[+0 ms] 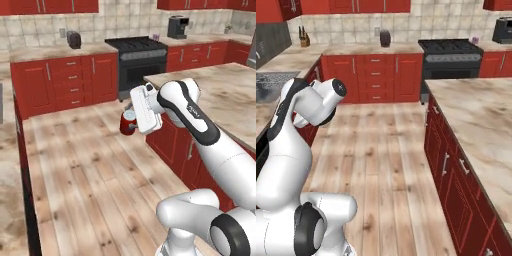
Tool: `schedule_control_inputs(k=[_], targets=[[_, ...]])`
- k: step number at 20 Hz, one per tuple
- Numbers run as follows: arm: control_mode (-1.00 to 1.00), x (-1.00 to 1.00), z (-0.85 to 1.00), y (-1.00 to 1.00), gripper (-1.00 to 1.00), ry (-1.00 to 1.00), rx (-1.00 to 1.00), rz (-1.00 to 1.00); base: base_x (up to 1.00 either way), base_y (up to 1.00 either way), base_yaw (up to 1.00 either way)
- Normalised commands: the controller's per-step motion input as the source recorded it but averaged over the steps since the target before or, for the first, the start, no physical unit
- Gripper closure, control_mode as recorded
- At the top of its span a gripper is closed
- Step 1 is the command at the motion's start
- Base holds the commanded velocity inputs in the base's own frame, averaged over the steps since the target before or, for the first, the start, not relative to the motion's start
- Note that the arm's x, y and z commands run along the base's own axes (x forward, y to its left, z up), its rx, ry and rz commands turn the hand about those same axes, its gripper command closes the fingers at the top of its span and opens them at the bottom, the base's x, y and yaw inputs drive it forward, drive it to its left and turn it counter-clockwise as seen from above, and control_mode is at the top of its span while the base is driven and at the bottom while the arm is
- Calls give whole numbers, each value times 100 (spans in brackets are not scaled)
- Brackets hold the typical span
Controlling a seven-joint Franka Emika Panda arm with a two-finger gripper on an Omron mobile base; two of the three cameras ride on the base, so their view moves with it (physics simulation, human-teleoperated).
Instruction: Four empty soda cans are scattered around the kitchen. Gather all the cans and cluster them next to the stove for recycling.
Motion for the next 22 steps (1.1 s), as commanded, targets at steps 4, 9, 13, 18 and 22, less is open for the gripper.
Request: schedule_control_inputs(k=[4, 9, 13, 18, 22], targets=[[100, 0, 0, 0, 100, 0, 0, 0, 100, 0, 0], [100, 0, 0, 0, 100, 0, 0, 0, 100, 0, 1], [100, 0, 0, 0, 100, 0, 0, 0, 100, 0, 1], [100, 0, 0, 0, 100, 0, 0, 0, 100, 0, 0], [100, 0, 0, 0, 100, 0, 0, 0, 100, 0, 0]])
